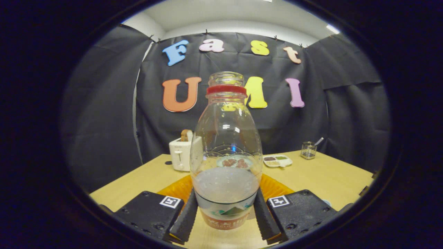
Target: Take the bottle from table, then pour the juice into the cup, finally place the bottle on the coaster
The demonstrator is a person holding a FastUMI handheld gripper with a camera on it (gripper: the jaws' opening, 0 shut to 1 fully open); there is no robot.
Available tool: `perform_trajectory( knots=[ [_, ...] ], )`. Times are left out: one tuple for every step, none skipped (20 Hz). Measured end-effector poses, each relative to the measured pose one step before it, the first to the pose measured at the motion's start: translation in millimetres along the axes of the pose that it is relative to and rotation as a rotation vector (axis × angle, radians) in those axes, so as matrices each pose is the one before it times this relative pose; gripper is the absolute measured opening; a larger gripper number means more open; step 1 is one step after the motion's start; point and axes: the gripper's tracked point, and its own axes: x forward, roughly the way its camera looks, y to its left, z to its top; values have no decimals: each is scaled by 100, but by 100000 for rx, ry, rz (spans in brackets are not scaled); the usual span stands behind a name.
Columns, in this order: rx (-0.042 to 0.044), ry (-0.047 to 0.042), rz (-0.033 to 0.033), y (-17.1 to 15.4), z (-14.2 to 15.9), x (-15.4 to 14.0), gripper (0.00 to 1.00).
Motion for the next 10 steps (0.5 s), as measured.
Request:
perform_trajectory(
  knots=[
    [-2279, 395, -2535, -699, -666, 955, 77],
    [-1423, 993, -1379, -524, -767, 912, 78],
    [489, 830, -8, -427, -738, 848, 78],
    [1756, 572, 1748, 53, -540, 752, 78],
    [1671, 762, -65, -393, -617, 796, 78],
    [1155, 235, -180, -408, -408, 776, 78],
    [36, 848, -70, -227, -556, 808, 78],
    [-488, 228, -498, -344, -335, 733, 78],
    [-305, 13, 325, -69, -186, 570, 78],
    [-268, -289, 732, 58, -157, 536, 79]
  ],
)
